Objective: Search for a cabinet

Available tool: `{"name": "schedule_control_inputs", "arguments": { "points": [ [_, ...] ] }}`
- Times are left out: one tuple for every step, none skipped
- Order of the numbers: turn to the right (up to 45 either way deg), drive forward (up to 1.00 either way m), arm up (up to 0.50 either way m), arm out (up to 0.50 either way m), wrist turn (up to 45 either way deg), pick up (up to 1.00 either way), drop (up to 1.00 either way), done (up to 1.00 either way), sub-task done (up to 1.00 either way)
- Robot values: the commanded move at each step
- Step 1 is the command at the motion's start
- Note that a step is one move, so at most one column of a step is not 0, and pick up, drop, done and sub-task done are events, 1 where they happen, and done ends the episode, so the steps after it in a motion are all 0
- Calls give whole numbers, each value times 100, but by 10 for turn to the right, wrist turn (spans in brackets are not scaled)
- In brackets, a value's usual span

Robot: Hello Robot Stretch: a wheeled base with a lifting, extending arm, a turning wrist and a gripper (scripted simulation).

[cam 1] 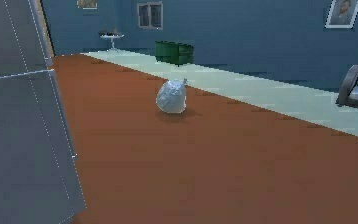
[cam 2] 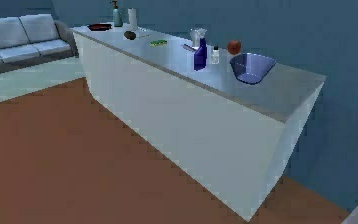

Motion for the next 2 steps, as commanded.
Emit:
{"name": "schedule_control_inputs", "arguments": {
  "points": [
    [-30,0,0,0,0,0,0,0,0],
    [0,100,0,0,0,0,0,0,0]
  ]
}}
